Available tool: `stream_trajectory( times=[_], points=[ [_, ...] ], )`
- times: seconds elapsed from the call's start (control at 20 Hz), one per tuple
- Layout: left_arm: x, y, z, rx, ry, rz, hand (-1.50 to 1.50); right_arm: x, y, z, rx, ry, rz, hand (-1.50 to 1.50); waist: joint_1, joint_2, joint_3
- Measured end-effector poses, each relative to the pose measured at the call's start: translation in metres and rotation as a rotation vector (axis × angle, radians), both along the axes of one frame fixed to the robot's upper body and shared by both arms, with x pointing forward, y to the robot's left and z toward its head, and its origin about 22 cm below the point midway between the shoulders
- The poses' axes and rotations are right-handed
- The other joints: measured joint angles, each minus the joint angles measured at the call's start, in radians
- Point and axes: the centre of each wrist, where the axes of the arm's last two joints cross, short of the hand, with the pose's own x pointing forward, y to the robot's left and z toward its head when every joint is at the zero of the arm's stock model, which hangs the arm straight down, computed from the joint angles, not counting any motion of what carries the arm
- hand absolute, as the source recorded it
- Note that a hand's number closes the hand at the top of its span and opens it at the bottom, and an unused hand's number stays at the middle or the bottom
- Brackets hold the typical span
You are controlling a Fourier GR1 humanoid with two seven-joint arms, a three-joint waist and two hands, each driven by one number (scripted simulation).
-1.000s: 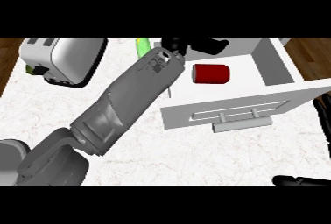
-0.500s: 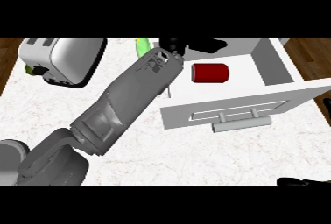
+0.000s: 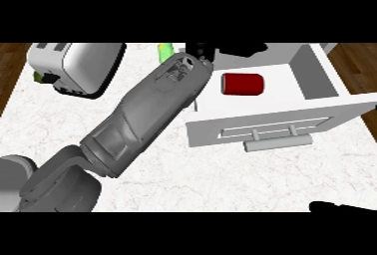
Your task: Pick up the can, place it into the drawer and close the drawer
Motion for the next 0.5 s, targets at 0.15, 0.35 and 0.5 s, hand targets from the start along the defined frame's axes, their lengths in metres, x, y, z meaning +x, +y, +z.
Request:
stream_trajectory(
  times=[0.15, 0.35, 0.5],
  points=[
    [-0.002, -0.004, 0.007, -0.033, -0.005, -0.004, -1.50, 0.006, 0.004, 0.004, -0.090, -0.026, -0.010, -1.50, 0.013, -0.002, 0.000],
    [-0.004, -0.006, 0.006, -0.051, -0.027, 0.005, -1.50, 0.012, 0.010, 0.004, -0.225, -0.032, -0.033, -1.50, 0.031, -0.006, 0.000],
    [-0.005, -0.009, 0.011, -0.053, -0.039, 0.004, -1.50, 0.020, 0.016, 0.000, -0.341, -0.028, -0.060, -1.50, 0.050, -0.010, 0.000]
  ],
)
